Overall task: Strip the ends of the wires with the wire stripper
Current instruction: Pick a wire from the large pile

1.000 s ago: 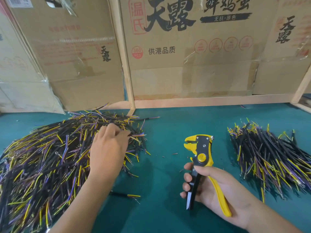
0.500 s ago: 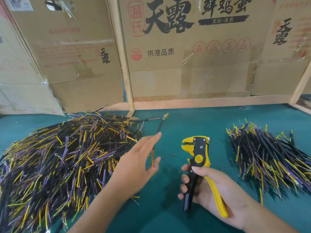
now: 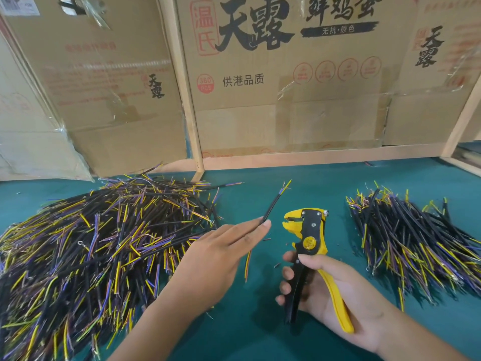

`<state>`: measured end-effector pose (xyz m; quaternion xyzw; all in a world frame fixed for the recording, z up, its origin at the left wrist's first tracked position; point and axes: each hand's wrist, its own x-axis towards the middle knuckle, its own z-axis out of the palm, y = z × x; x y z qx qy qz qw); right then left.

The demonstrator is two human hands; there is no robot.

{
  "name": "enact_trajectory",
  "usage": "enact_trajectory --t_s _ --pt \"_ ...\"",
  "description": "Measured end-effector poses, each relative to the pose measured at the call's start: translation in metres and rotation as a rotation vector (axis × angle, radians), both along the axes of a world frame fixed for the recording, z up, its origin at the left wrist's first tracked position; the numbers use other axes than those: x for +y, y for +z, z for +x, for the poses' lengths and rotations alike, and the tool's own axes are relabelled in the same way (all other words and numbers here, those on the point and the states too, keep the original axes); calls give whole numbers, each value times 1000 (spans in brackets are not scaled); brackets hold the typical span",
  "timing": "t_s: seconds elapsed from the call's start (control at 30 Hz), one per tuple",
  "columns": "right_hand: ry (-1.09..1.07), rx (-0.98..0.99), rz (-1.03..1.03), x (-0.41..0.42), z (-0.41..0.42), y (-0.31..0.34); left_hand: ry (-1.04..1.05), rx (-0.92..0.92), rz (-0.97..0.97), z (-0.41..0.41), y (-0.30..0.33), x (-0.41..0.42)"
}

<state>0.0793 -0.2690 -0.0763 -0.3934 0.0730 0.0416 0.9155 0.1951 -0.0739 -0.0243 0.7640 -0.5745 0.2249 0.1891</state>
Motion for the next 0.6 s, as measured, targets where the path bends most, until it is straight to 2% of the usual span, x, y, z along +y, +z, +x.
enact_trajectory --t_s 0.07,0.13,0.27,0.33,0.53,0.6 --pt "-3 -2 2 -1 0 0 -17 -17 6 0 -1 0" --pt "-3 -3 1 -1 0 -1 -33 83 -47 -2 -3 0" --pt "9 9 7 -1 1 -3 -52 685 -332 -7 -10 -4" --pt "23 14 6 -1 1 -4 4 877 -479 -6 -12 -9" --pt "46 14 13 -1 0 -5 67 1170 -705 -1 -12 -14" --pt "67 4 12 0 -2 -3 102 1195 -763 -2 -9 -14"
